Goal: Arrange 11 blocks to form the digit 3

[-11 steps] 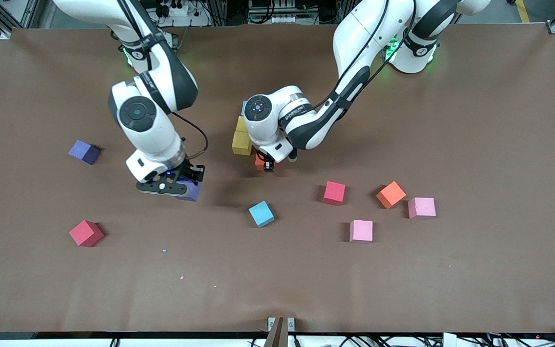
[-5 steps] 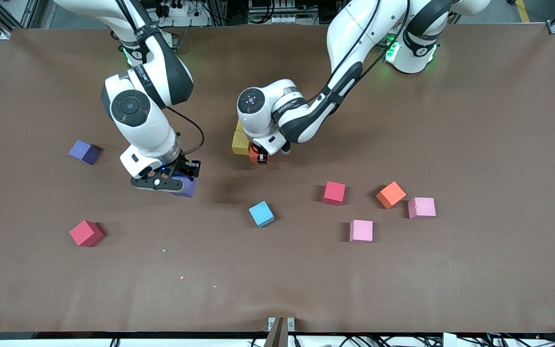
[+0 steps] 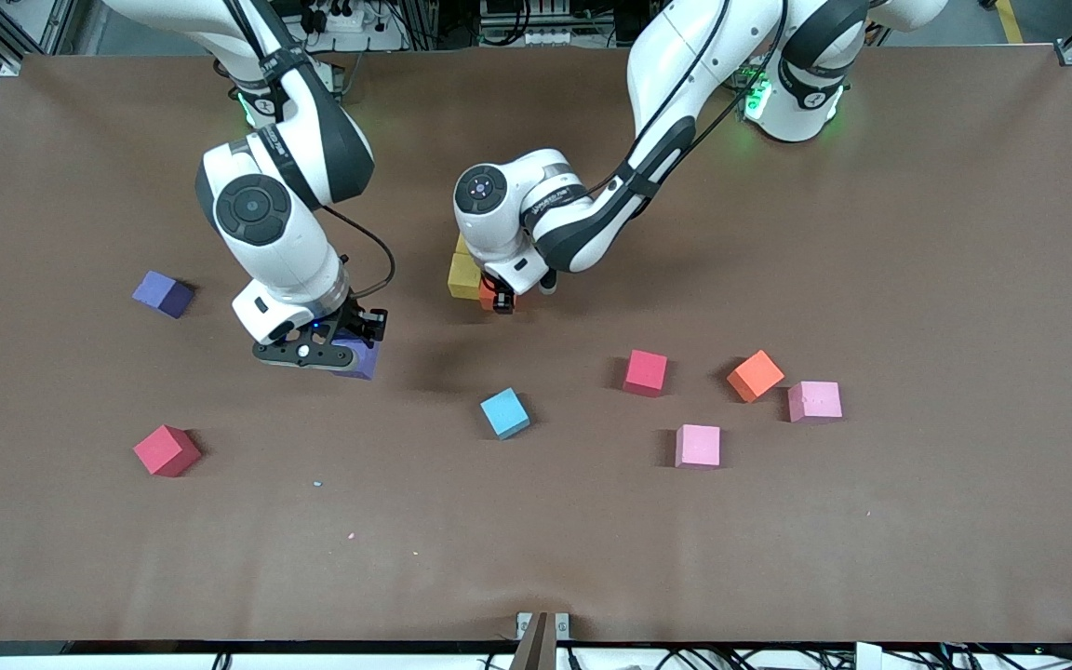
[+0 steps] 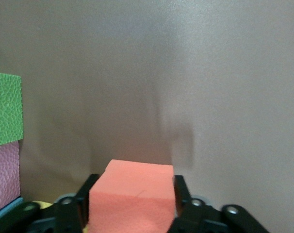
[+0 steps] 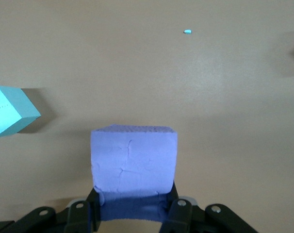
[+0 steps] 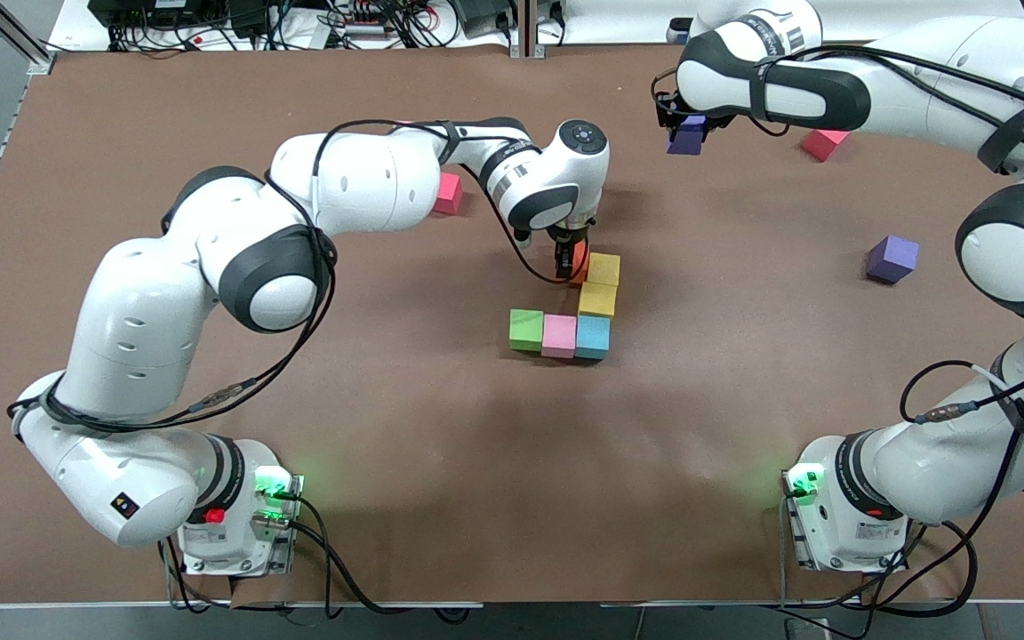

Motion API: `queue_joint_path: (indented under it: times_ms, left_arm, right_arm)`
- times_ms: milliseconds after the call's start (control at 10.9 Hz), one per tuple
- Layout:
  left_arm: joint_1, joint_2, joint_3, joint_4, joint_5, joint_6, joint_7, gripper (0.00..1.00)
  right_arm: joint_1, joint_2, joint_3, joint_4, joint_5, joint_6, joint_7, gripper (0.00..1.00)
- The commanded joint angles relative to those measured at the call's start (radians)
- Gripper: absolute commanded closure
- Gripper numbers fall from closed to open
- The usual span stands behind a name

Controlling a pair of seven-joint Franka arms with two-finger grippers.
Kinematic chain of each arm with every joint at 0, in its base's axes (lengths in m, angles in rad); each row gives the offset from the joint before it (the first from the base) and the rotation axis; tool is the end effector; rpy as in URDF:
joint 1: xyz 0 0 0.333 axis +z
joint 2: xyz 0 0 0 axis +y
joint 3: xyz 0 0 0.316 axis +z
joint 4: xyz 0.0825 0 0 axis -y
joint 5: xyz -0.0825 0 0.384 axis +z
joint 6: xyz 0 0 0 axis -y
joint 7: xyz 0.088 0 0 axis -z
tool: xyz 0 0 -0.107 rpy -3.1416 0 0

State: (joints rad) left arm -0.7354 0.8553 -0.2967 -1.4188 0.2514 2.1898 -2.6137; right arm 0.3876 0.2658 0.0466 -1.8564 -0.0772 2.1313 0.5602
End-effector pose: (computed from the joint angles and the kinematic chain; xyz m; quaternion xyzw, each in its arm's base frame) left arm 0.4120 -0.5927 0.1968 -0.7238 -0.6896 0.0062 0.0239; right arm 0.5663 0.2571 0.3794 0.9987 -0.0434 0.0169 0.0212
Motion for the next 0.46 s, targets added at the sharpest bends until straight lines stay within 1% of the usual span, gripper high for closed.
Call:
queue_joint_path:
  times_ms: [0, 184, 368]
  left_arm:
    - [-0.010, -0.005, 0.011, 0.000, -0.020, -0.005, -0.003, 0.00]
    - [0.005, -0.039, 0.010, 0.000, -0.020, -0.027, 0.003, 0.00]
    - [0.028, -0.094, 0.007, 0.001, -0.021, -0.086, 0.006, 0.00]
  right_arm:
    - [-0.022, -0.027, 0.029, -0.029, 0.002, 0.001, 0.001, 0.81]
    - [-0.022, -0.023, 0.035, -0.029, 0.002, 0.009, 0.006, 0.81]
    - [-0.018, -0.011, 0.042, -0.030, 0.002, 0.028, 0.010, 0.81]
